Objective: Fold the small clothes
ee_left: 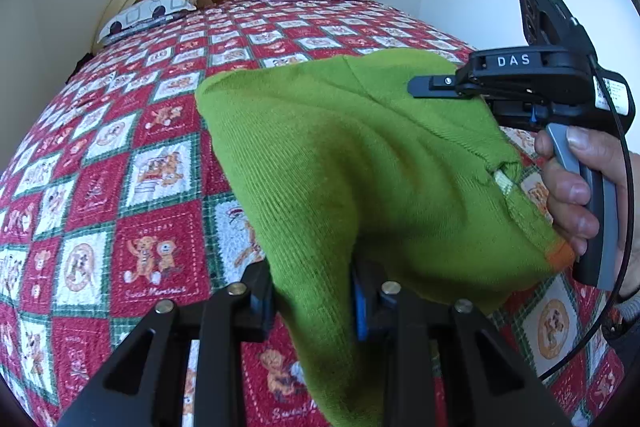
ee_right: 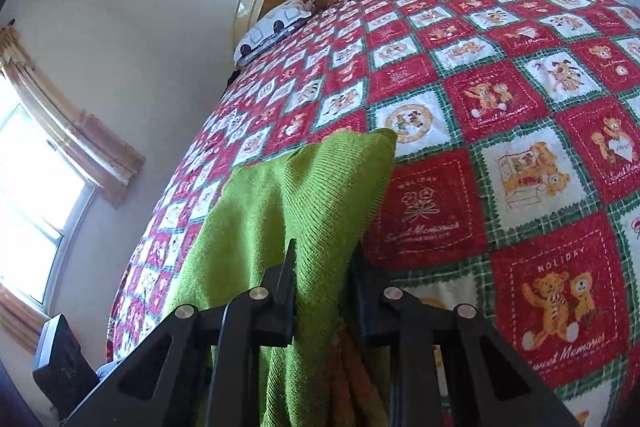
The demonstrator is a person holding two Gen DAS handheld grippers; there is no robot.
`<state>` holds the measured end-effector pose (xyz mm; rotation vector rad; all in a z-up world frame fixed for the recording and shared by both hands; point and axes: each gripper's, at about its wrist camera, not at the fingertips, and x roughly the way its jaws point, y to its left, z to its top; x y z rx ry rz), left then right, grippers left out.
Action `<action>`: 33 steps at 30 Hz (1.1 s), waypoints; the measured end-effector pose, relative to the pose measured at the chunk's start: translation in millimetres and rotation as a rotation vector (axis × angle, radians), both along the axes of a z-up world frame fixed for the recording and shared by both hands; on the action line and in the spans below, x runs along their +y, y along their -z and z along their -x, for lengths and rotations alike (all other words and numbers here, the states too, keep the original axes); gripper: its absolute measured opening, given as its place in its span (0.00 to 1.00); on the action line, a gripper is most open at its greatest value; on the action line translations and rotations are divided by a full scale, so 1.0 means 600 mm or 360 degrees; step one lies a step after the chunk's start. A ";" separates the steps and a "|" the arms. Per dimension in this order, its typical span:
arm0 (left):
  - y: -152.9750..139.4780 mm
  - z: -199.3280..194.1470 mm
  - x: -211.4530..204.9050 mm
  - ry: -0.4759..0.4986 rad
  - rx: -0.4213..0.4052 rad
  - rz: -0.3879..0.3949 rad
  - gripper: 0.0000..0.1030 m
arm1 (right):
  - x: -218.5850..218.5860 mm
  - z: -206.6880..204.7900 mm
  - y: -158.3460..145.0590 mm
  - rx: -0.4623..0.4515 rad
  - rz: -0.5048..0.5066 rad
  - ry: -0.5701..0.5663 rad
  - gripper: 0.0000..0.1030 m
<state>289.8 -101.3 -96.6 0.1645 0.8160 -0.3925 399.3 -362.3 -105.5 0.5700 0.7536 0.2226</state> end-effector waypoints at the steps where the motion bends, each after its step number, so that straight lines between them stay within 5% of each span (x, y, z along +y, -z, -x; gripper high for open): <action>1: -0.002 0.003 0.002 0.0000 -0.0006 -0.0004 0.30 | 0.001 0.004 -0.001 -0.0006 -0.0007 -0.0001 0.21; 33: -0.074 0.153 0.164 -0.0167 -0.0195 0.0008 0.29 | 0.180 0.113 -0.051 -0.0168 -0.0146 -0.0261 0.21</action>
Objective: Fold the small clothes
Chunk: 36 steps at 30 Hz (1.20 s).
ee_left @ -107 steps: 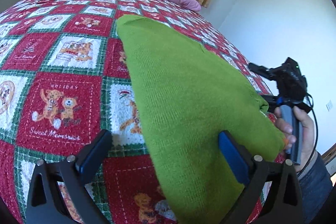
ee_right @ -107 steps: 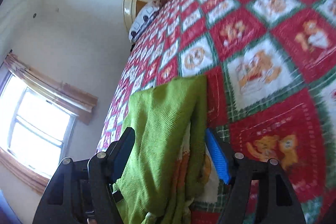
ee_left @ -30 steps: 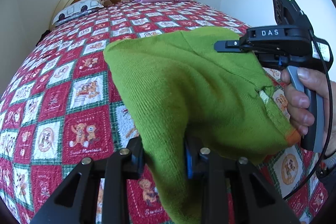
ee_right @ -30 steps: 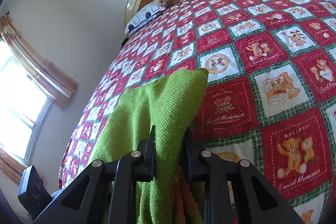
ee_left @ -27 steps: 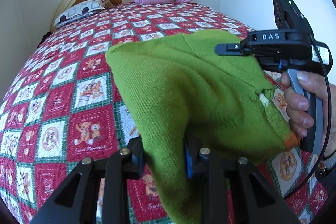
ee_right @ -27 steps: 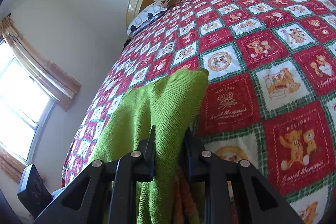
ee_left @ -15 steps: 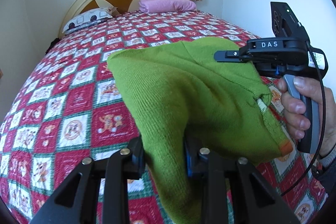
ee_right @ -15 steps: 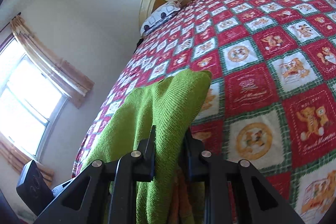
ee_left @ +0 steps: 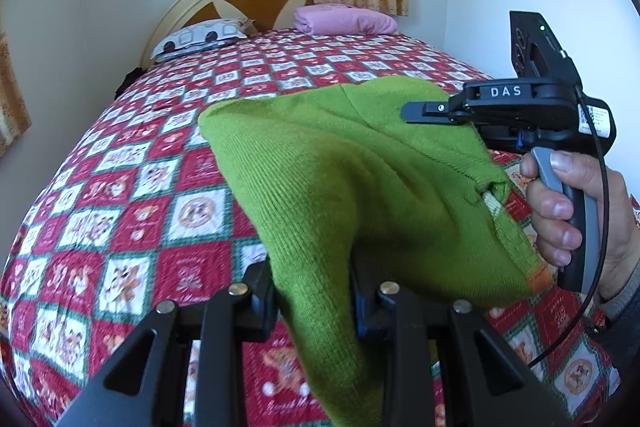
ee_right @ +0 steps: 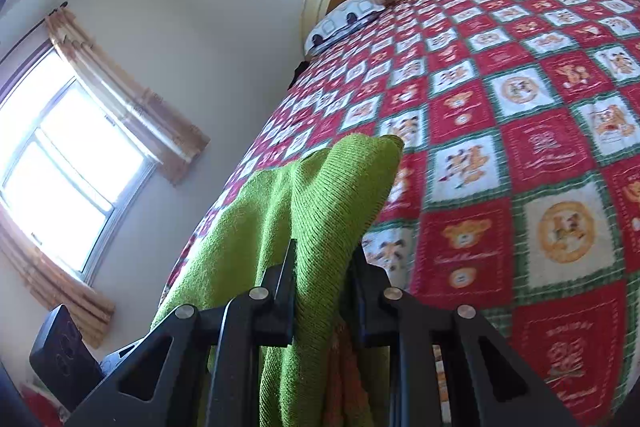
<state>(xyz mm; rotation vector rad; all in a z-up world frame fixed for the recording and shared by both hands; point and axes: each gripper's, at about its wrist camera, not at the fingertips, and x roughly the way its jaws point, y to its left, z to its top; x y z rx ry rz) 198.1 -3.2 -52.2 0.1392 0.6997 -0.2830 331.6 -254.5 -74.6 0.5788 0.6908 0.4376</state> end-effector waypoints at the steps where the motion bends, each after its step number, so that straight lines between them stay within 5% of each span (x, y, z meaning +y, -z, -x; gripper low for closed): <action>1: -0.001 0.005 0.009 -0.0012 -0.0004 0.0003 0.29 | 0.008 0.001 0.000 -0.0001 0.0001 -0.0013 0.21; 36: 0.019 0.117 0.247 -0.0450 -0.0075 0.0002 0.29 | 0.349 -0.033 0.009 0.0022 0.0069 -0.0548 0.21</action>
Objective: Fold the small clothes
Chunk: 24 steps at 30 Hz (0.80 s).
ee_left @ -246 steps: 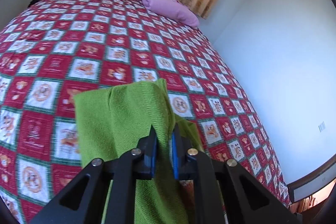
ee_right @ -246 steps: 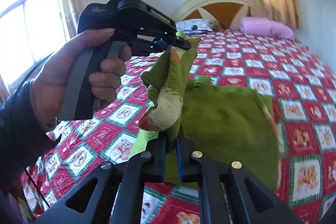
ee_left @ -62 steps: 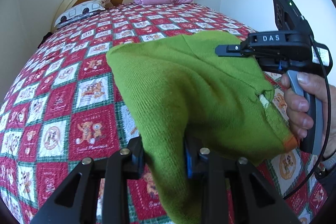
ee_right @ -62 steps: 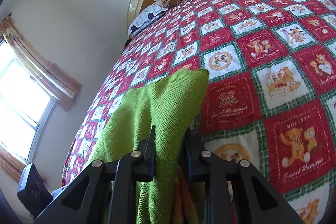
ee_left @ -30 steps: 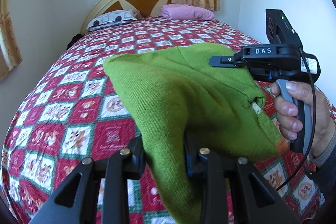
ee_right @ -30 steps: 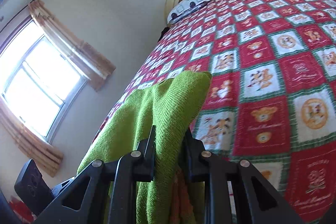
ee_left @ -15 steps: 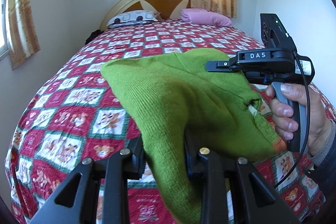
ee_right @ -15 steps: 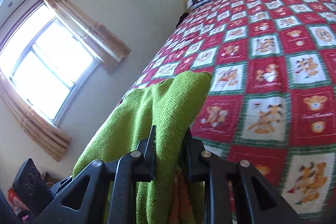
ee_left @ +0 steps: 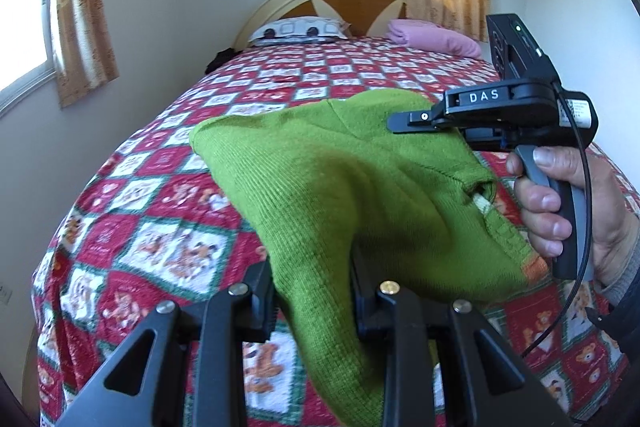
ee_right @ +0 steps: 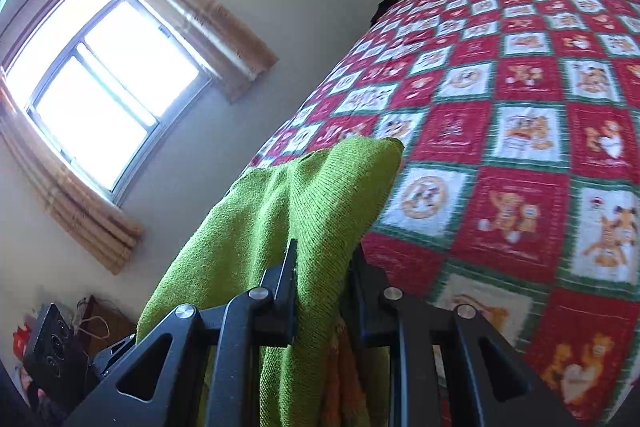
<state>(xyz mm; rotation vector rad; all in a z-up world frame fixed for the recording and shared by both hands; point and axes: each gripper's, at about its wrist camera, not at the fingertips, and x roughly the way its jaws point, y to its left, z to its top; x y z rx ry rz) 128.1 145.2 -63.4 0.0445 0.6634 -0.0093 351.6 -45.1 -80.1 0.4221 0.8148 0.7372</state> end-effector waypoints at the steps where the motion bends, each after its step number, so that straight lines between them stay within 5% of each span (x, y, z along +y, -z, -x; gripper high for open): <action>1: 0.002 0.003 0.004 -0.0009 -0.0001 -0.0006 0.29 | 0.009 -0.001 0.001 -0.0001 0.0008 -0.0012 0.21; 24: 0.052 0.028 0.076 -0.0172 0.0057 -0.0024 0.29 | 0.154 -0.027 0.040 0.0066 0.0122 -0.0203 0.21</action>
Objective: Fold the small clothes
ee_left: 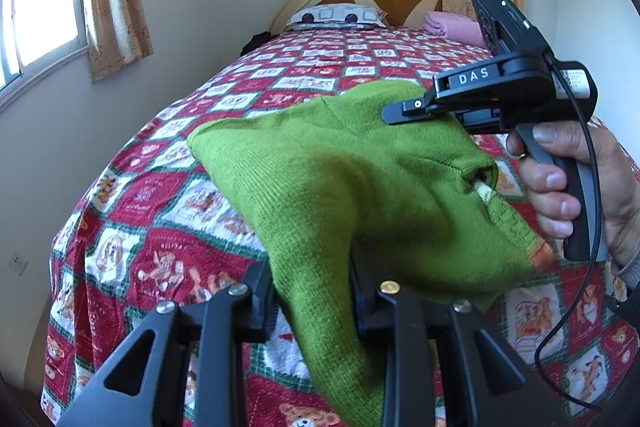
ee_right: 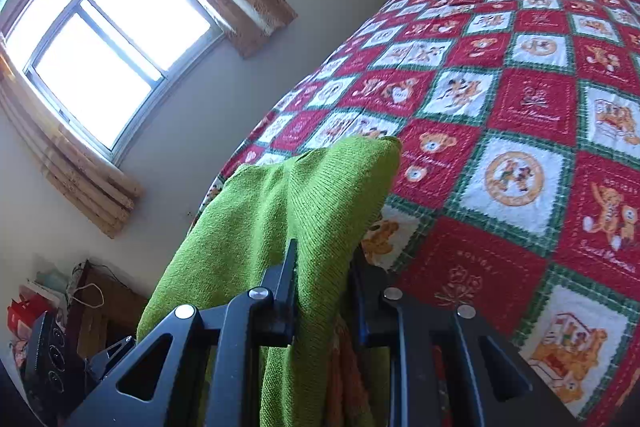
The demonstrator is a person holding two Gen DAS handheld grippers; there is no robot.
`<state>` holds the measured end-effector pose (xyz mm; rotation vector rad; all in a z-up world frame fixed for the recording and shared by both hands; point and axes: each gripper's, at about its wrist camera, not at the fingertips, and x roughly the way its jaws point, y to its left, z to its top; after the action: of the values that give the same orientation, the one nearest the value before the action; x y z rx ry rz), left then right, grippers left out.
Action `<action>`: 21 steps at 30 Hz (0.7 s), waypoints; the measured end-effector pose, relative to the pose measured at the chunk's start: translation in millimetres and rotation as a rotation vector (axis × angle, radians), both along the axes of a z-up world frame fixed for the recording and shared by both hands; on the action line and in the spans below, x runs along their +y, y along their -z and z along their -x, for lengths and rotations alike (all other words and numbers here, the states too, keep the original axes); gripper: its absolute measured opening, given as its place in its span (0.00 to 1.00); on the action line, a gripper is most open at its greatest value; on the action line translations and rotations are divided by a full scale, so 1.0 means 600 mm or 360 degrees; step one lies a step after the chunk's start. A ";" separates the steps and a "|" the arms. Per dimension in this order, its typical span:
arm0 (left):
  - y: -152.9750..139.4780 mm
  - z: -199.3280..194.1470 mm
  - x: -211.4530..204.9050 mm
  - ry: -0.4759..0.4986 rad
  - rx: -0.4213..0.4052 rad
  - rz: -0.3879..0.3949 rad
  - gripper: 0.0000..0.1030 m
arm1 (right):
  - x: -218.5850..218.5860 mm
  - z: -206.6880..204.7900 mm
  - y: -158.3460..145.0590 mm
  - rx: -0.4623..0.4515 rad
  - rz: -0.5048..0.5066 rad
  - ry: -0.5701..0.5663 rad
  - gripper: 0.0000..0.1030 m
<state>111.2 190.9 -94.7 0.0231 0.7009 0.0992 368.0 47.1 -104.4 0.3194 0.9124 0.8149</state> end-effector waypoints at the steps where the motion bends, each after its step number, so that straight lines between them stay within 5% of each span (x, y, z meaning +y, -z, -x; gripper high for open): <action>1: 0.004 0.000 0.003 -0.0007 0.0006 0.0002 0.29 | 0.005 0.000 0.002 0.0001 0.0008 -0.0007 0.21; 21: 0.035 0.018 0.022 -0.0048 0.0030 0.0047 0.29 | 0.047 -0.004 0.016 0.0016 0.0044 -0.0080 0.21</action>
<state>100.4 204.0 -115.8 -0.0145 0.7216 0.1176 370.6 75.1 -113.7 0.2776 0.9436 0.8467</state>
